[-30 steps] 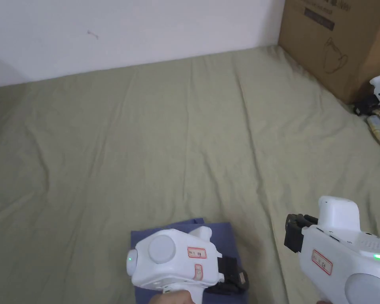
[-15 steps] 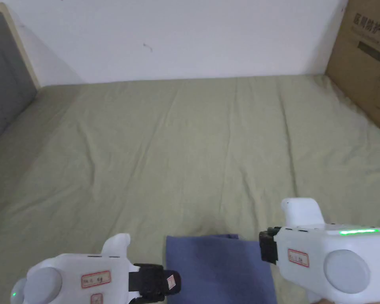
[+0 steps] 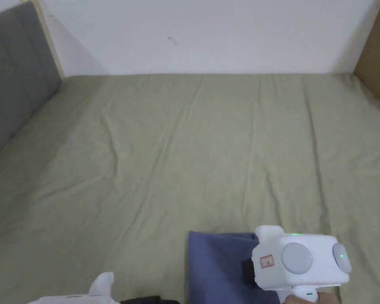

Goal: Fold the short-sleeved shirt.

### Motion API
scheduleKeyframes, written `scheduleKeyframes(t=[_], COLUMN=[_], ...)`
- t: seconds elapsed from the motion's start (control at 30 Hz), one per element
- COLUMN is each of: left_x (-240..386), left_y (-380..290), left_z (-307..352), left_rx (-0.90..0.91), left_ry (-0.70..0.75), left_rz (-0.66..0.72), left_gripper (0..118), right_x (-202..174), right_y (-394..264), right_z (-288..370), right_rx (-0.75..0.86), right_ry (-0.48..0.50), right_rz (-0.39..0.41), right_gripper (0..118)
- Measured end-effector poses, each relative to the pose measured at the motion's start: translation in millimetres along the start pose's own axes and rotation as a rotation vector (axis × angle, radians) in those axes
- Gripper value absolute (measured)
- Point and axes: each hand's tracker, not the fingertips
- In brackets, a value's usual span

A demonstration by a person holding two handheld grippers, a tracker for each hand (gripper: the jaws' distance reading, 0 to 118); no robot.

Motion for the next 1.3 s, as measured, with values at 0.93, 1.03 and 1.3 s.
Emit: scheduleKeyframes(t=[0.93, 1.03, 1.3], left_x=[-35, -27, -8], left_y=[77, 80, 90], left_z=[-128, -126, -80], left_rx=[-0.13, -0.152, -0.124], left_ry=[-0.165, -0.083, 0.017], left_rz=[0.157, 0.124, 0.005], left_gripper=[20, 20, 20], right_x=[14, 10, -26], right_y=[-7, -7, 1], right_z=[8, 23, 91], right_rx=[0.034, 0.087, 0.479], right_ry=[0.074, 0.059, 0.031], right_rz=[-0.106, -0.111, -0.08], right_gripper=[1, 1, 1])
